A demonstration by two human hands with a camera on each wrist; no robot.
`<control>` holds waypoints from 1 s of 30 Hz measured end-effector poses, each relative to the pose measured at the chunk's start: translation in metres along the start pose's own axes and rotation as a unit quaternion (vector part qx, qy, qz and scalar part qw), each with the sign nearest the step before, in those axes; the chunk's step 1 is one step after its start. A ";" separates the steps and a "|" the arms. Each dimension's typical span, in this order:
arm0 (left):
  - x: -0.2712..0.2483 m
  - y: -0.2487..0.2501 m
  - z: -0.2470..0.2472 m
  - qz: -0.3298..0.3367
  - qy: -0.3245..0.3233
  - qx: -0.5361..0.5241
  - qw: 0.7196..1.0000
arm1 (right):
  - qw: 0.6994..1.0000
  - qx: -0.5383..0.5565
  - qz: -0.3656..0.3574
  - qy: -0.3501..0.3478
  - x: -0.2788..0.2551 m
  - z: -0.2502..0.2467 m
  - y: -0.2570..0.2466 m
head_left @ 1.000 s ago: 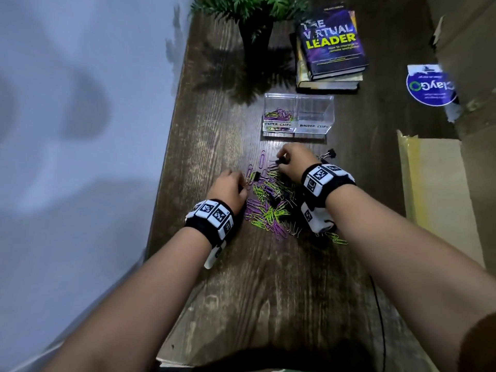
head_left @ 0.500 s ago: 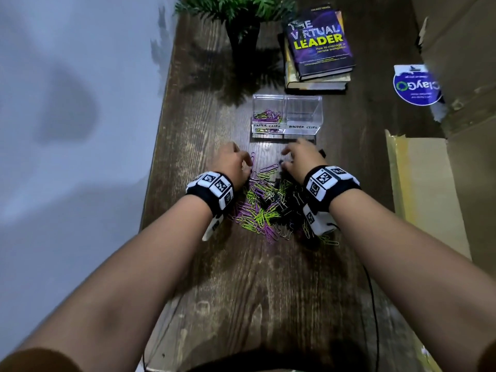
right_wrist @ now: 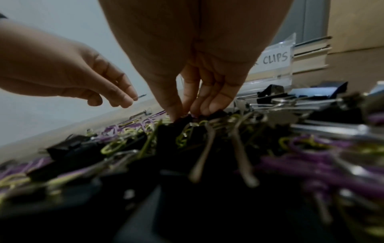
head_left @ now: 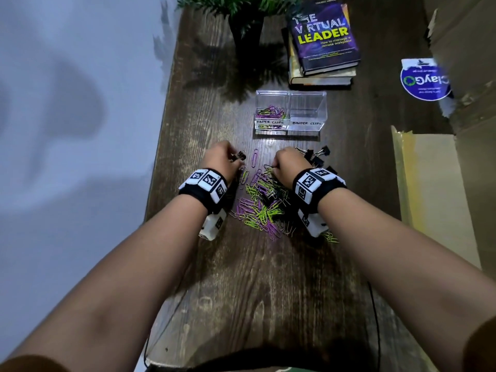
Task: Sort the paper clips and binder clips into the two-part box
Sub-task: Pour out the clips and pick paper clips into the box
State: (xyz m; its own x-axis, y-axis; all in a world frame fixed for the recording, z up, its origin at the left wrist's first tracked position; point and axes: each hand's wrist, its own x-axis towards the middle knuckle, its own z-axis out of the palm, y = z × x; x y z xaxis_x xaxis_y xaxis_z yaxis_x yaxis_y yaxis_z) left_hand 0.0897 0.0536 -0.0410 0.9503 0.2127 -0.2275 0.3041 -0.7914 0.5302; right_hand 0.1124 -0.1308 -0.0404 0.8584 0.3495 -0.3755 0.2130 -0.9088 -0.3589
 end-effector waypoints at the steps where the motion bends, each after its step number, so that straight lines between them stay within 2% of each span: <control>1: 0.004 -0.001 0.000 -0.022 0.004 -0.007 1.000 | 1.000 -0.007 0.001 0.000 0.000 0.002 0.001; 6: 0.006 0.000 0.002 -0.069 0.004 -0.018 0.997 | 1.000 -0.005 0.013 -0.011 -0.002 -0.003 0.003; 8: 0.000 0.001 0.002 -0.071 0.032 -0.014 0.997 | 0.996 0.075 0.049 0.004 -0.003 -0.008 0.008; 10: -0.011 0.003 0.002 -0.094 0.050 -0.011 0.994 | 0.980 0.180 0.084 0.014 -0.002 -0.013 0.015; 12: -0.024 0.004 0.008 -0.115 0.023 -0.001 0.993 | 0.944 0.310 0.115 0.016 0.002 -0.017 0.021; 14: -0.035 0.007 0.016 -0.115 -0.019 0.027 0.993 | 0.875 0.458 0.156 0.017 0.000 -0.023 0.018; 16: -0.040 0.010 0.024 -0.093 -0.030 0.059 0.993 | 0.808 0.559 0.185 0.017 -0.002 -0.028 0.015; 17: -0.042 0.013 0.026 -0.081 -0.028 0.070 0.994 | 0.789 0.584 0.191 0.013 -0.003 -0.029 0.014; 18: -0.043 0.016 0.028 -0.067 -0.027 0.079 0.994 | 0.786 0.588 0.191 0.003 -0.004 -0.030 0.014; 19: -0.044 0.019 0.028 -0.053 -0.026 0.090 0.994 | 0.806 0.563 0.182 -0.010 -0.004 -0.029 0.013; 22: -0.048 0.027 0.027 -0.021 -0.018 0.116 0.993 | 0.937 0.318 0.138 -0.050 -0.006 -0.024 0.009; 23: -0.048 0.029 0.027 -0.017 -0.018 0.125 0.992 | 0.961 0.244 0.118 -0.052 -0.007 -0.020 0.007; 26: -0.048 0.033 0.026 -0.009 -0.034 0.142 0.989 | 0.992 0.103 0.061 -0.042 -0.011 -0.009 -0.005; 28: -0.046 0.034 0.026 0.000 -0.045 0.144 0.989 | 0.999 0.028 0.026 -0.027 -0.010 -0.002 -0.011; 30: -0.043 0.033 0.026 0.007 -0.053 0.136 0.989 | 1.000 0.004 0.017 -0.020 -0.008 0.002 -0.015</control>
State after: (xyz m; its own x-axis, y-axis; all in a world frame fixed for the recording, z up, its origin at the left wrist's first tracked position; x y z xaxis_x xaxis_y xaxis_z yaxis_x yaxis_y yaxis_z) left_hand 0.0575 0.0037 -0.0347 0.9374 0.1511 -0.3138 0.2482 -0.9218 0.2976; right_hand 0.1011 -0.1193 -0.0336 0.8459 0.3280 -0.4206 0.1806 -0.9182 -0.3527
